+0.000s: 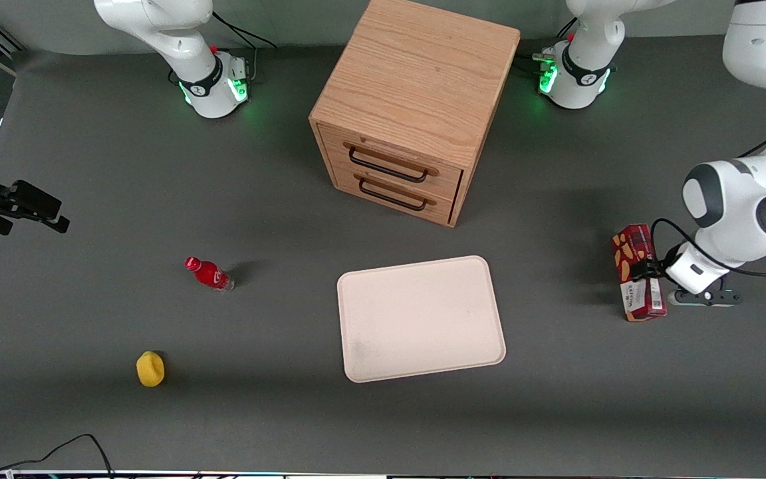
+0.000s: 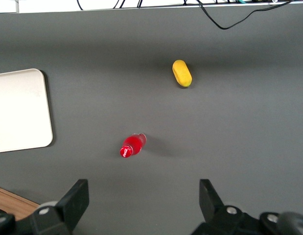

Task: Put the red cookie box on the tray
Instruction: 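Close the left gripper on the cookie box and lift it, then carry the cookie box over the white tray and lower it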

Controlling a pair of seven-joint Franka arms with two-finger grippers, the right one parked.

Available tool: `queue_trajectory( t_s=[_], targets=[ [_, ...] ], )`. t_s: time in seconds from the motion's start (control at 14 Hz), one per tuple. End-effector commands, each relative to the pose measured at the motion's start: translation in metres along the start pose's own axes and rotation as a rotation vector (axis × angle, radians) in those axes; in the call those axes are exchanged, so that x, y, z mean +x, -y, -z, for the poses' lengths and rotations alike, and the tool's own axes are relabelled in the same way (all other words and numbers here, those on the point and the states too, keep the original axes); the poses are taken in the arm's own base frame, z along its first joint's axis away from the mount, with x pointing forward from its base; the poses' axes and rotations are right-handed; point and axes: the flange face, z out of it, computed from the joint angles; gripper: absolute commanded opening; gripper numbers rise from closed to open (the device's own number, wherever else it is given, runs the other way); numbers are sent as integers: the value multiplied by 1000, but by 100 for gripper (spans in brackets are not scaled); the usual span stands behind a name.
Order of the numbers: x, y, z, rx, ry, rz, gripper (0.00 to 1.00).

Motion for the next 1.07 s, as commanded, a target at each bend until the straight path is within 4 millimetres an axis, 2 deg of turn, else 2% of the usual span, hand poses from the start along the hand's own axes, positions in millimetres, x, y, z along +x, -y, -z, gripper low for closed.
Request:
queue_trajectory(
  t_s=[0.0, 0.21, 0.36, 0.43, 0.5, 0.57, 0.64, 0.71, 0.79, 0.86, 0.93, 1.0],
  targets=[
    [-5, -7, 7, 3, -2, -22, 2],
    [3, -14, 20, 0, 4, -25, 0],
    [25, -34, 56, -18, 82, -30, 0],
    [36, -52, 77, -22, 116, -9, 0],
    [55, -79, 109, -16, 121, 23, 0],
    [73, -110, 131, -13, 121, 39, 0],
    [87, -136, 147, -13, 119, 74, 0],
    [99, -176, 156, -28, 109, 125, 0],
    [108, -211, 158, -41, 96, 187, 0],
    [111, -244, 151, -39, 93, 214, 0],
    [105, -282, 134, -36, 107, 215, 0],
    [100, -310, 118, -24, 117, 219, 0]
  ],
)
